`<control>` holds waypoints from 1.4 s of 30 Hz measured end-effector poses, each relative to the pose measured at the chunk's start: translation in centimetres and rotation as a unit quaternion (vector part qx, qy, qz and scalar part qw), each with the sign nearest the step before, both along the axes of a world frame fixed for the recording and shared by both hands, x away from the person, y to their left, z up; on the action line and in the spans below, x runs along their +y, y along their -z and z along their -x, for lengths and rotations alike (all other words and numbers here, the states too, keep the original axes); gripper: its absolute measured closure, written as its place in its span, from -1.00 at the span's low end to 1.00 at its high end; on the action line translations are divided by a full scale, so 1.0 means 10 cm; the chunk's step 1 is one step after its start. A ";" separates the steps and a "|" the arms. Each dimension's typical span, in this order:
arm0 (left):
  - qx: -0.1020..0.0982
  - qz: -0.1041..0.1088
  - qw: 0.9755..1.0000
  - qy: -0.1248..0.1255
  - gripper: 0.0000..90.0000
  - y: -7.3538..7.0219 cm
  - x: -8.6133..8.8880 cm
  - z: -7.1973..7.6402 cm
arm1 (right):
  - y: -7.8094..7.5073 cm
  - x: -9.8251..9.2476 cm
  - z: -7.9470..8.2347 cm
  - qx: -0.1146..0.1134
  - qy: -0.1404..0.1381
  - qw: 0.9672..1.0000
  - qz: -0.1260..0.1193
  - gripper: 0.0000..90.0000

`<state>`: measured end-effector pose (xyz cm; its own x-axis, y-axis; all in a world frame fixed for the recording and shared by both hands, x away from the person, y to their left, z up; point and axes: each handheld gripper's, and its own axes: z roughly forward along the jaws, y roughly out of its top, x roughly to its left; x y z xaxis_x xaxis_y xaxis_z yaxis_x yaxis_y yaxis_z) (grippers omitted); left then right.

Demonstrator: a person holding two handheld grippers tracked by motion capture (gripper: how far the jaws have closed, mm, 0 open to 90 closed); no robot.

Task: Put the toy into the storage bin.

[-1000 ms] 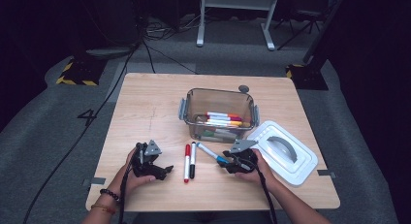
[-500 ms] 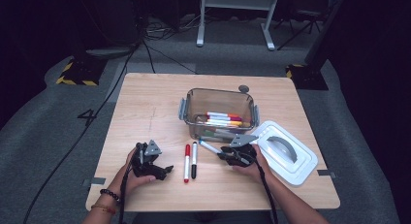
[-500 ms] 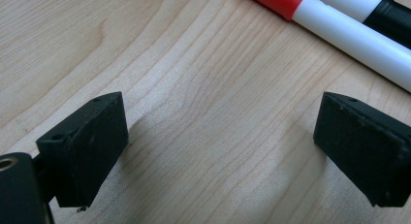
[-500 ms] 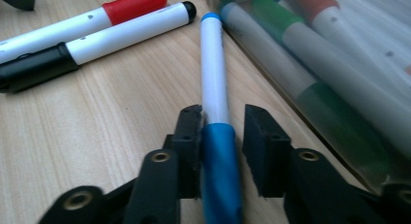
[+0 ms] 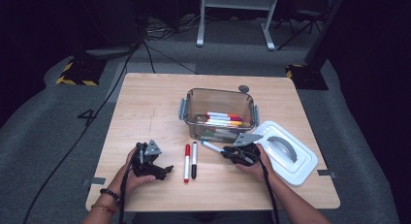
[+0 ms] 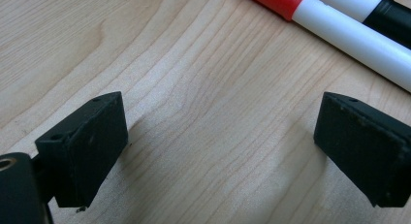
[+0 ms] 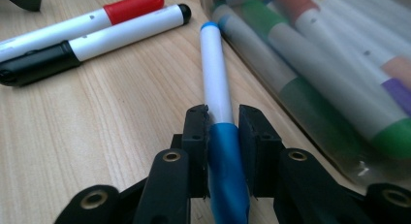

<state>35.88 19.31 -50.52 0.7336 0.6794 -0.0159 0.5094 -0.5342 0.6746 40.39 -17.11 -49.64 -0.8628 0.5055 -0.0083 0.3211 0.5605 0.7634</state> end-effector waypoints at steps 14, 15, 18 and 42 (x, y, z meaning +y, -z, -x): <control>0.000 -0.001 1.000 -0.001 -0.88 0.00 0.00 0.00 | -0.40 -0.26 0.14 -0.022 -0.044 0.998 -0.039 0.66; 0.001 -0.001 1.000 -0.001 -0.88 0.00 0.00 0.00 | -0.43 -0.26 0.16 -0.023 -0.050 0.998 -0.038 0.66; 0.000 -0.001 1.000 -0.001 -0.88 0.00 0.00 0.00 | -0.49 -0.25 0.20 -0.027 -0.062 0.997 -0.038 0.66; 0.001 -0.001 1.000 -0.002 -0.88 0.00 0.00 0.00 | -1.44 -0.27 0.24 -0.101 -0.104 0.988 -0.049 0.66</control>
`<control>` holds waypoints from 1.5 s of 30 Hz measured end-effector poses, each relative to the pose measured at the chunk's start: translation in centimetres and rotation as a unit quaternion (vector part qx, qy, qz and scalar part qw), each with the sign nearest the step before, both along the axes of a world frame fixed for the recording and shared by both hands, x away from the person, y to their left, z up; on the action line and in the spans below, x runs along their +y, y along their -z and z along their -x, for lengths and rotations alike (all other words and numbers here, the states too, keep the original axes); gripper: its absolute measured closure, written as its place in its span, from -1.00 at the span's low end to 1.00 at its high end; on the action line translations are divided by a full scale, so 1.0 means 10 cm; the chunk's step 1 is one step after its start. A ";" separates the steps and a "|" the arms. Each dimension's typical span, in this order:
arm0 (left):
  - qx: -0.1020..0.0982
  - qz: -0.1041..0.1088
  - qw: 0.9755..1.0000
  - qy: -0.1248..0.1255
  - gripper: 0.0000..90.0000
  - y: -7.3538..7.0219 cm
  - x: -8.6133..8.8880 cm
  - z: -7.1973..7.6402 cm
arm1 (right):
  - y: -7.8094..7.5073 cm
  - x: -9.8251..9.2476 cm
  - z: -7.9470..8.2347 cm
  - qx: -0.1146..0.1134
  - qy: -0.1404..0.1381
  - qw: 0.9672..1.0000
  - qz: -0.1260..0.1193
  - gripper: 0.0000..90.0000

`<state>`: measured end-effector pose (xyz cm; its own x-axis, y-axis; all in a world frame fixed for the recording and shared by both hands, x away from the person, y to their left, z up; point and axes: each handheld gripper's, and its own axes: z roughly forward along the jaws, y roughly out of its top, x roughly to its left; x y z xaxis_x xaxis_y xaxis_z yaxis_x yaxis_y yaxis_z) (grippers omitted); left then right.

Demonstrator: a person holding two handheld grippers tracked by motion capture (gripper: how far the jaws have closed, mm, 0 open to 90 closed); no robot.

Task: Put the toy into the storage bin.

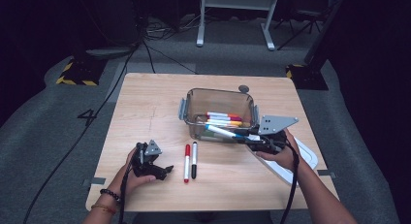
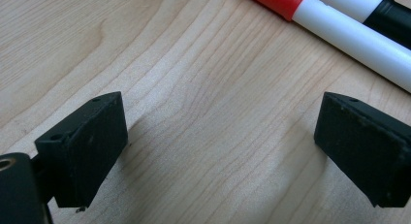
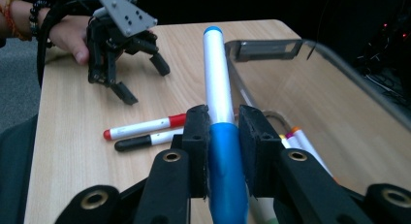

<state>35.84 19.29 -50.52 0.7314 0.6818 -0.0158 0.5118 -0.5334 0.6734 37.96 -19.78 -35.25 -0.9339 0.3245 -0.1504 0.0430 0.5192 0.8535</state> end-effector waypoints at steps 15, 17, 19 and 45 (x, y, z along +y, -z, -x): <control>0.000 0.000 1.000 0.000 -0.88 0.00 0.00 0.00 | -0.23 0.10 -0.56 0.011 0.012 0.999 0.037 0.66; 0.000 0.000 1.000 0.000 -0.88 0.00 0.00 0.00 | -0.20 0.12 -0.64 0.012 0.015 0.999 0.050 0.66; 0.000 0.000 1.000 0.000 -0.88 0.00 0.00 0.00 | -0.16 0.16 -0.74 0.018 0.019 0.998 0.063 0.66; 0.000 0.000 1.000 0.000 -0.88 0.00 0.00 0.00 | 0.34 0.48 -1.23 0.093 0.000 0.975 0.204 0.65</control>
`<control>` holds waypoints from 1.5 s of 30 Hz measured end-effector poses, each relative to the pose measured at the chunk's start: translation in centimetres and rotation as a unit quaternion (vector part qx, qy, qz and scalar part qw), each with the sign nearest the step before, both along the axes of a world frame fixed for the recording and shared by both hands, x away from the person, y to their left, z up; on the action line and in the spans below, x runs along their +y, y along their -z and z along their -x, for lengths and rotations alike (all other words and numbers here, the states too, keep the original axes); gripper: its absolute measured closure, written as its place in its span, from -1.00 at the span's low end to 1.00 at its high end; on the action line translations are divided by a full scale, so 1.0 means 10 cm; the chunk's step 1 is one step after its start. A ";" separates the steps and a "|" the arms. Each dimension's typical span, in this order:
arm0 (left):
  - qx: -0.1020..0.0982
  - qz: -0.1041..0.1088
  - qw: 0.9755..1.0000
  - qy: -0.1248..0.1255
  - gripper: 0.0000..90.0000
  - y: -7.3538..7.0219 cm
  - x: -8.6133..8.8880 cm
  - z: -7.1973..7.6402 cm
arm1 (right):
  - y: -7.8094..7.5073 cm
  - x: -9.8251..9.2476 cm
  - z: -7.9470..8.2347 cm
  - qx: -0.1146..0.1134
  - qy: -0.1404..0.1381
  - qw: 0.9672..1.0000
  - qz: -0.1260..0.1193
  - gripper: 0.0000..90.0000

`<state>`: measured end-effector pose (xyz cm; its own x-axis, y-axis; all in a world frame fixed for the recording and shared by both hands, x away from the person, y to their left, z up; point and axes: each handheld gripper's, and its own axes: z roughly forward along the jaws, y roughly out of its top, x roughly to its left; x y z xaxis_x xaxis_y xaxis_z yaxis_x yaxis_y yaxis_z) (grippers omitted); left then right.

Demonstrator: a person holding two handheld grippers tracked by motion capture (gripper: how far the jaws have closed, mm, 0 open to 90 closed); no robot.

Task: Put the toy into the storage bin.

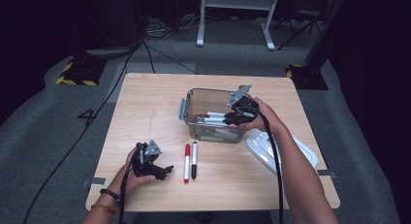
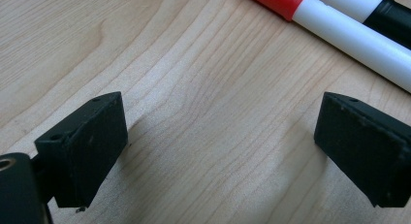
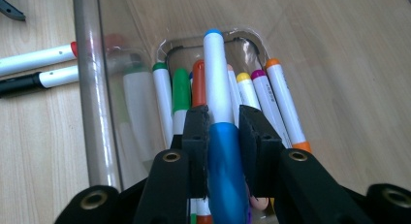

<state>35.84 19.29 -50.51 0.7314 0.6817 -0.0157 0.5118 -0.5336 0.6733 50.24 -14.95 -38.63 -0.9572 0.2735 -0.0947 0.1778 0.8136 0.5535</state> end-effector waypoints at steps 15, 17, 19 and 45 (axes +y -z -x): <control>0.000 0.000 1.000 0.000 -0.88 0.00 0.00 0.00 | 0.04 0.00 -0.03 0.003 0.020 1.000 0.016 0.44; 0.000 0.000 1.000 0.000 -0.88 0.00 0.00 0.00 | 0.01 -0.02 -0.03 -0.002 0.030 1.000 0.000 0.36; 0.000 0.000 1.000 0.000 -0.88 0.00 0.00 0.00 | -0.02 -0.06 -0.02 -0.005 0.039 0.999 -0.017 0.26; 0.000 0.000 1.000 0.000 -0.88 0.00 0.00 0.00 | -0.46 -0.36 0.76 -0.092 0.109 0.978 -0.152 -0.34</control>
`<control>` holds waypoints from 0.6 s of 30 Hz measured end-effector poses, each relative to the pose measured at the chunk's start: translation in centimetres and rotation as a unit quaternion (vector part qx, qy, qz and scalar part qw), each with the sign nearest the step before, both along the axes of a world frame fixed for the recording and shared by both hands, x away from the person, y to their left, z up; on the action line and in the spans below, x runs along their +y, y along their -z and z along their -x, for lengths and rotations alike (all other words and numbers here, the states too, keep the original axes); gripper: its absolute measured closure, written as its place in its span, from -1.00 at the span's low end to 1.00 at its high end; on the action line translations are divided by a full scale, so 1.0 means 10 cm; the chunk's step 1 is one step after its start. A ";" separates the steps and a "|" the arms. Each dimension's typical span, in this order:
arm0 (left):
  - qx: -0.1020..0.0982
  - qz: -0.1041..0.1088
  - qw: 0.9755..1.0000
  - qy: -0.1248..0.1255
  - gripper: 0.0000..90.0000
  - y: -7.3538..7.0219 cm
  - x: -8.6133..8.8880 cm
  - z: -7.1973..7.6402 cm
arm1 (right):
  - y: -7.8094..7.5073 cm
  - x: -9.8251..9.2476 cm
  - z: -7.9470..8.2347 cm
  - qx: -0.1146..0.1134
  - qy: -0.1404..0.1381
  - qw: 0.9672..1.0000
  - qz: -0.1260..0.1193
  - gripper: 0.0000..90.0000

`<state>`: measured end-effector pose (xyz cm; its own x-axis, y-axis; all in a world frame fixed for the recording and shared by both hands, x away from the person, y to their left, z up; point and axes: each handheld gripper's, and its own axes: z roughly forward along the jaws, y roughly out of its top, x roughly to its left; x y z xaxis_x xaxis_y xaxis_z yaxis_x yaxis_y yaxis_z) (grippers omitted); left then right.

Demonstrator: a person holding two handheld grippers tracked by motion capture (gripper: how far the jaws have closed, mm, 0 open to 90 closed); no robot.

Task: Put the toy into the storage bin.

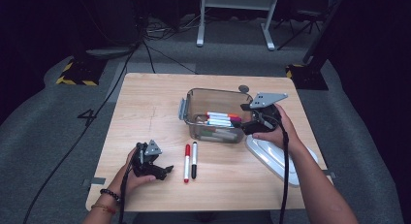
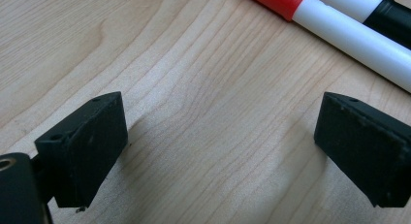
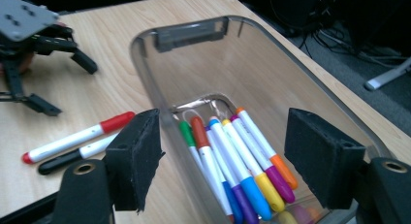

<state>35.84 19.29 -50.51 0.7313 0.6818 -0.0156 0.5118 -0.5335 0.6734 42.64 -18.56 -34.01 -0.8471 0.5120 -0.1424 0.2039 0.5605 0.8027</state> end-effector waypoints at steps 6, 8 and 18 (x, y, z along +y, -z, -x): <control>0.000 0.000 1.000 0.000 -0.88 0.00 0.00 0.00 | 0.03 0.00 0.26 -0.009 -0.019 1.000 -0.003 -0.35; 0.000 -0.001 1.000 0.000 -0.88 0.00 0.00 0.00 | 0.05 0.01 0.32 -0.010 -0.023 1.000 -0.006 -0.35; 0.000 -0.001 1.000 0.000 -0.88 0.00 0.00 0.00 | 0.26 0.11 0.66 -0.008 -0.050 0.998 -0.025 -0.35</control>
<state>35.83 19.29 -50.50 0.7317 0.6815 -0.0139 0.5110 -0.5348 0.6729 36.04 -17.47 -36.57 -0.8924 0.4316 -0.1316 0.1365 0.5361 0.8330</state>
